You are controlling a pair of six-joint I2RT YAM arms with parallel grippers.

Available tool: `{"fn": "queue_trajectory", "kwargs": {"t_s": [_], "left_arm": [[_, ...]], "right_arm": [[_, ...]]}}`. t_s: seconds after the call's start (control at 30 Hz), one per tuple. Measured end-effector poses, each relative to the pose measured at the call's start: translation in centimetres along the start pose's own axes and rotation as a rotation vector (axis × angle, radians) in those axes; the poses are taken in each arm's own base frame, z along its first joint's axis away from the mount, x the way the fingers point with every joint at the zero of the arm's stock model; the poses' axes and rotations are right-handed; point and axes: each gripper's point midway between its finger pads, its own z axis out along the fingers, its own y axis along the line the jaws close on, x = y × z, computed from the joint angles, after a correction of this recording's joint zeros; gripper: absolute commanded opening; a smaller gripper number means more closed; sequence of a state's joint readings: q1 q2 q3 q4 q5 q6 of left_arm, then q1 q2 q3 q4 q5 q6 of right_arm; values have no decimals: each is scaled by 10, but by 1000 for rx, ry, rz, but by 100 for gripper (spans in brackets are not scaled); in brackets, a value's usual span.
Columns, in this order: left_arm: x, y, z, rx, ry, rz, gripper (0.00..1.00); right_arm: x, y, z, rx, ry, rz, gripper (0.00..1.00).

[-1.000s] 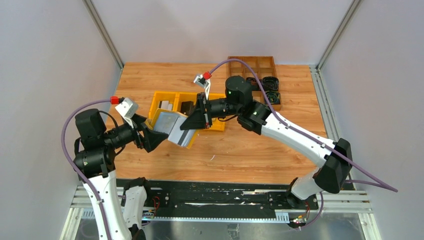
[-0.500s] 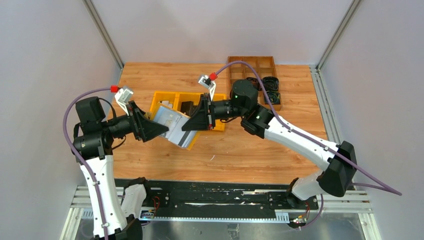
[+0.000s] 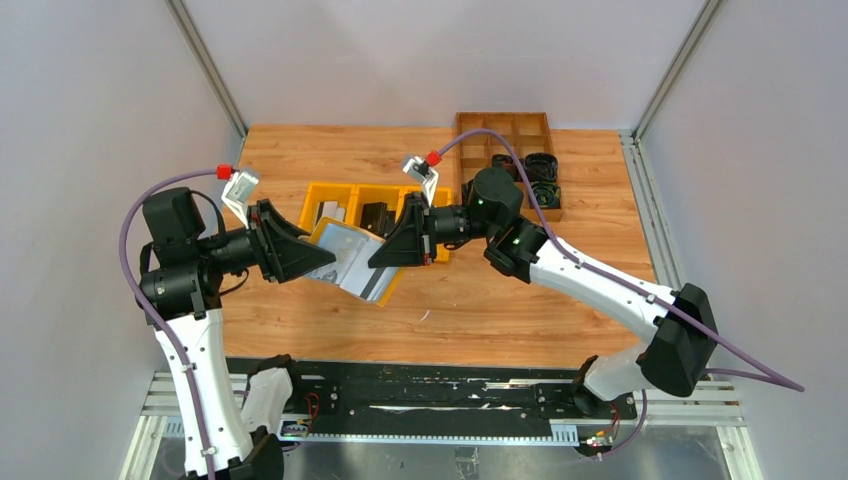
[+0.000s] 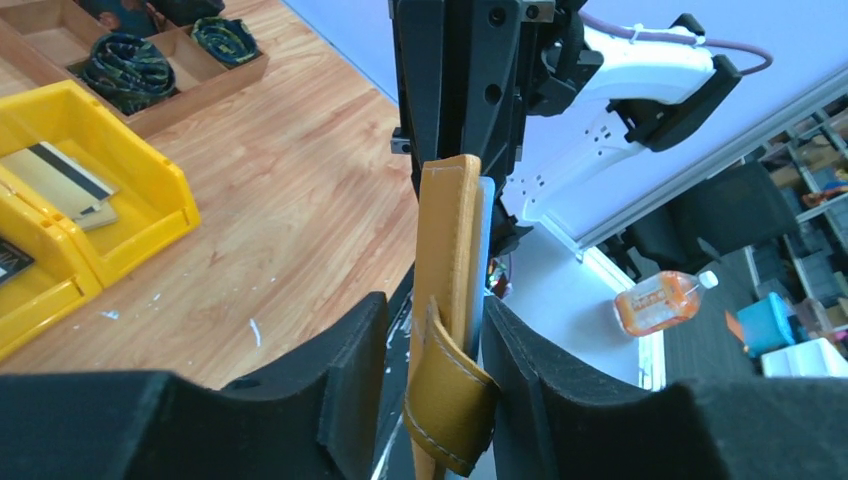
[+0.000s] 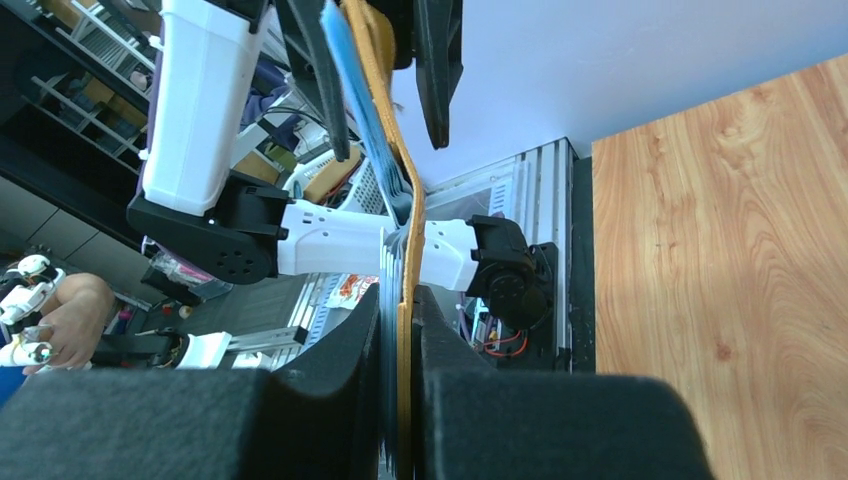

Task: Take the credit cards out of the card holder
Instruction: Remove the credit card from the card holder.

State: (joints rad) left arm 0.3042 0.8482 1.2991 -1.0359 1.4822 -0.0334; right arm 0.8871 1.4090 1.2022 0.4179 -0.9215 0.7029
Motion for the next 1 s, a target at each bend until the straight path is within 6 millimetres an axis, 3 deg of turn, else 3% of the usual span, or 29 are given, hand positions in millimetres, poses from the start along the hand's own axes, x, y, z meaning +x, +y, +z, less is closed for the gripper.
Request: {"fn": "queue_trajectory", "kwargs": {"t_s": [0.2, 0.37, 0.43, 0.57, 0.7, 0.77, 0.9, 1.0], "left_arm": [[1, -3, 0, 2, -1, 12, 19], [0, -7, -1, 5, -1, 9, 13], [-1, -8, 0, 17, -1, -5, 11], [-3, -11, 0, 37, 1, -29, 6], [-4, -9, 0, 19, 0, -21, 0], [-4, -2, -1, -28, -2, -13, 0], [-6, 18, -4, -176, -10, 22, 0], [-9, 36, -9, -302, -24, 45, 0]], "right_arm": [[-6, 10, 0, -46, -13, -12, 0], [-3, 14, -1, -69, -13, -27, 5], [-3, 15, -1, -77, -19, -40, 13], [-4, 17, -3, -86, -25, -62, 44], [0, 13, -6, -60, 9, -85, 57], [-10, 4, -8, 11, 8, -85, 60], [-57, -24, -26, 280, -104, -101, 65], [-78, -24, -50, 416, -223, -112, 66]]}}
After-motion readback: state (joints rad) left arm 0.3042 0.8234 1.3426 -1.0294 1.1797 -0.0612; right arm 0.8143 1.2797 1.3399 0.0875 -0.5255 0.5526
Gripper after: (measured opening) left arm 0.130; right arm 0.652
